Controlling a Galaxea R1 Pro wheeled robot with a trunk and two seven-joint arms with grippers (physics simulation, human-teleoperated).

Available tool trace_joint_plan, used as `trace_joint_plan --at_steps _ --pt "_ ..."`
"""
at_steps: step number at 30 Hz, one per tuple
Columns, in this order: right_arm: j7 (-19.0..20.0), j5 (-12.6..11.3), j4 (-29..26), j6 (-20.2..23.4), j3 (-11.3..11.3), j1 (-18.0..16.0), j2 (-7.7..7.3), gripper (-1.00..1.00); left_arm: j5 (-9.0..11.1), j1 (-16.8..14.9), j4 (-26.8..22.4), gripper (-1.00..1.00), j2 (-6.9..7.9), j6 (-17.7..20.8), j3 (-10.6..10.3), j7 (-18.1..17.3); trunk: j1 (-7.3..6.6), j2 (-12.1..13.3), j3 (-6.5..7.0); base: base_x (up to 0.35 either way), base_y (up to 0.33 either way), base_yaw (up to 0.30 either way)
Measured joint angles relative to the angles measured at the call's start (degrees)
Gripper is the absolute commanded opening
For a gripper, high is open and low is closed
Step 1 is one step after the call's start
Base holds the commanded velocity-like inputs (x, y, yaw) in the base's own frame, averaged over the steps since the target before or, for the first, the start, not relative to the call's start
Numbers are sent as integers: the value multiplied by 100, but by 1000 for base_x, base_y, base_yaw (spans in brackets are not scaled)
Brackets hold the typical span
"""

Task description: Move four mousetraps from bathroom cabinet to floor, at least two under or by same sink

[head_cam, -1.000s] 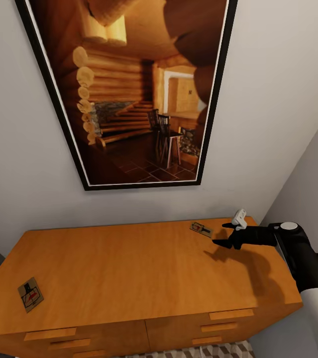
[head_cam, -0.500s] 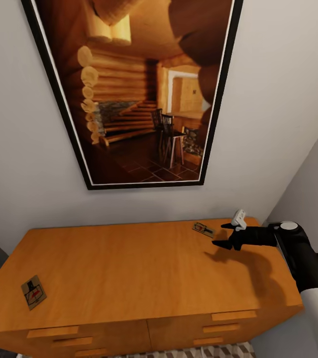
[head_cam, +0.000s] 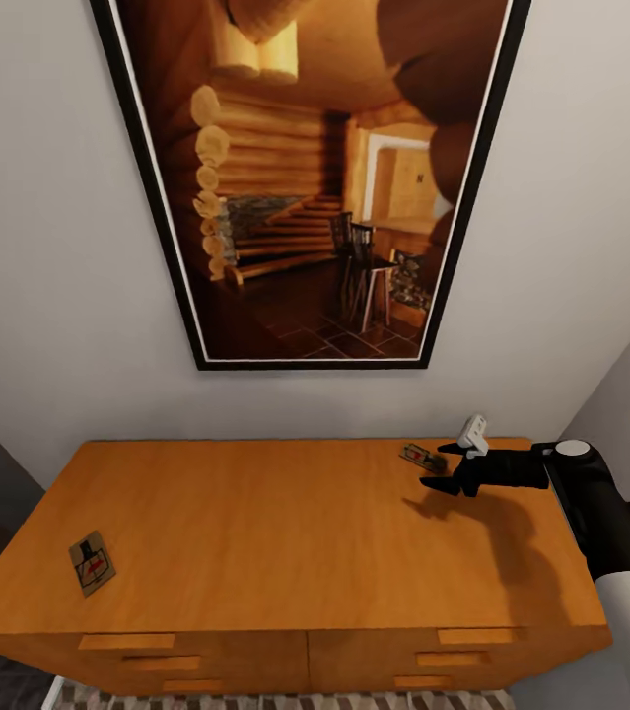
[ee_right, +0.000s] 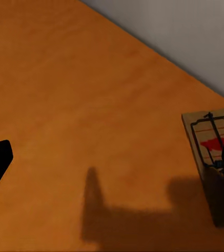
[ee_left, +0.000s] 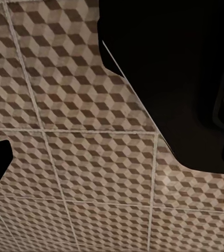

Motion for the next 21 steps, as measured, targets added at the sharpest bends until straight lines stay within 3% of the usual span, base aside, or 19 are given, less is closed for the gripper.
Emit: trace_joint_plan --at_steps 6,21 --pt "1 2 -1 0 0 0 0 100 0 0 -4 100 -89 1 0 -1 -1 0 -2 36 -47 6" --pt "0 1 0 0 0 0 0 100 0 0 -4 100 -97 -7 0 0 0 0 -2 44 -51 0"
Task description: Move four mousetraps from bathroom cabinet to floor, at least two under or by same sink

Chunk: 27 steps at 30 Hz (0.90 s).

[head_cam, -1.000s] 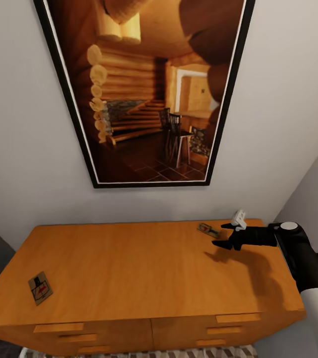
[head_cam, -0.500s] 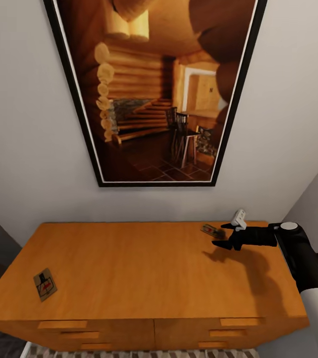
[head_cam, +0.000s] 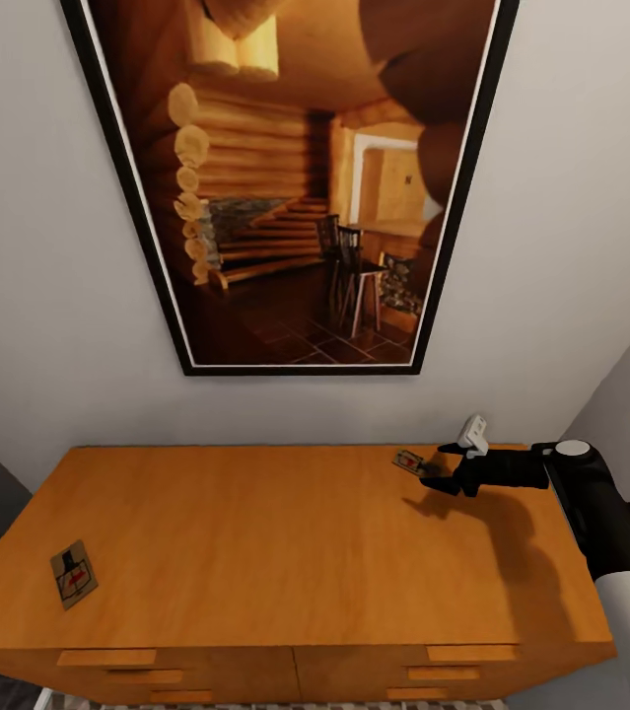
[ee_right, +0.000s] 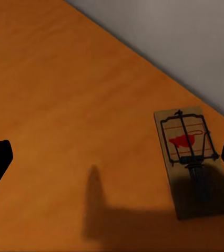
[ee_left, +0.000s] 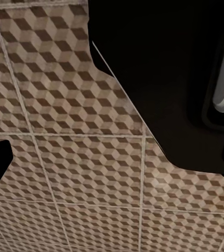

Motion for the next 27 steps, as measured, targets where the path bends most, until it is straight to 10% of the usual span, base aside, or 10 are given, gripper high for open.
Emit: trace_joint_plan --at_steps 27 --pt "0 -6 0 0 0 0 9 100 0 1 -3 100 -7 -2 0 -4 0 0 0 0 -128 0"
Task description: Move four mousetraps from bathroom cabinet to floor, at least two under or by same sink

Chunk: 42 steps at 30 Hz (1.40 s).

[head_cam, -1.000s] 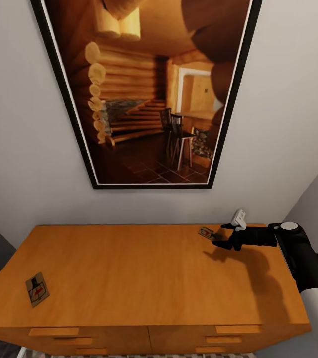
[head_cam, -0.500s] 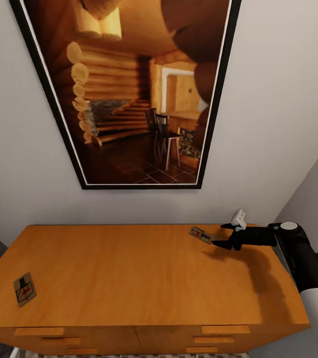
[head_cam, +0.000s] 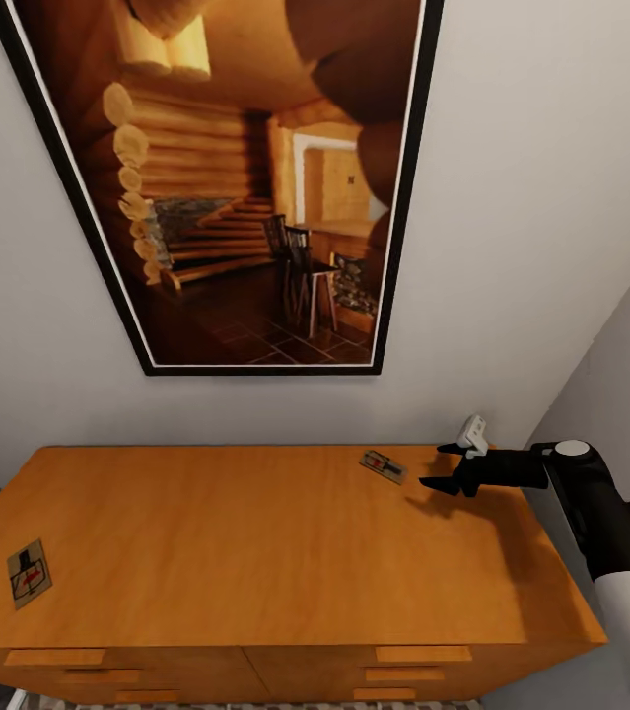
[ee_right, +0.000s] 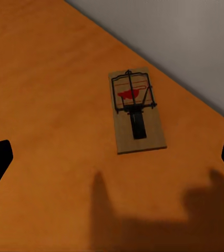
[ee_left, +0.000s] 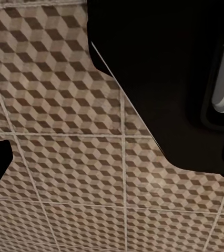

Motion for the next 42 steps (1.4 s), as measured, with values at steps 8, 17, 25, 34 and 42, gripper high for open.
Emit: trace_joint_plan --at_steps 8,17,25,34,42 --pt "0 -3 -12 0 5 0 0 100 0 -1 0 100 0 0 0 -1 -1 0 0 30 -1 0" --pt "0 -3 -17 0 8 0 0 100 0 2 0 100 2 0 0 0 0 0 0 56 0 0" --pt "7 -3 -18 0 9 0 0 100 0 4 0 100 8 0 0 2 0 0 0 1 0 0" --pt "7 -3 -17 0 17 0 0 100 0 8 0 100 1 0 0 4 0 0 0 0 0 0" --pt "8 -3 -18 0 10 0 0 100 0 8 0 100 0 0 0 2 0 0 -10 0 0 0"
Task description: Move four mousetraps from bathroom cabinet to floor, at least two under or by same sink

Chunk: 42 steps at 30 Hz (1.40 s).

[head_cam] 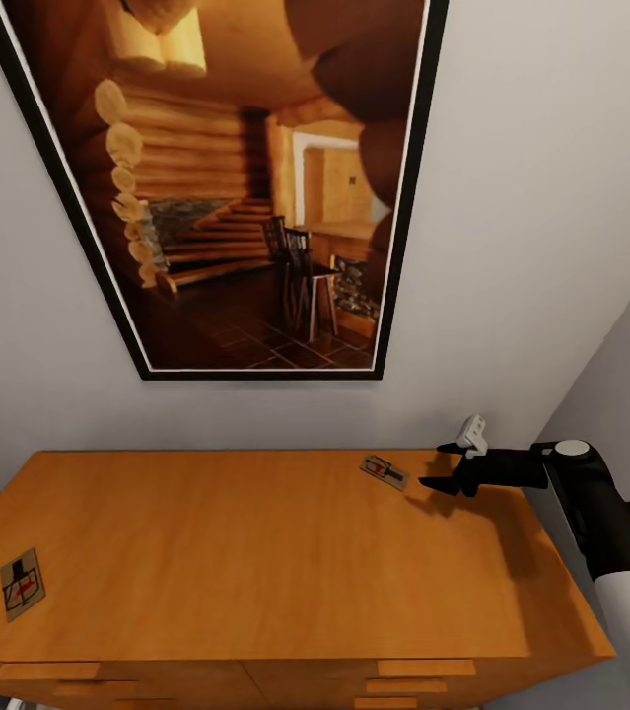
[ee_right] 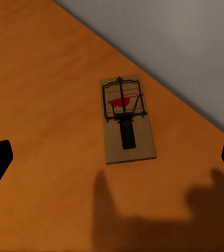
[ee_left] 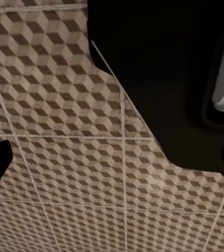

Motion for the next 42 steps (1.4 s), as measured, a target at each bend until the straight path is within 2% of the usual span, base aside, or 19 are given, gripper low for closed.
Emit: trace_joint_plan --at_steps 32,42 --pt "0 0 0 0 -1 0 1 100 0 0 0 100 0 0 0 -6 0 0 -276 1 4 0" --pt "0 0 0 0 1 0 3 100 0 0 0 100 0 0 0 -7 0 -1 -294 58 102 0"
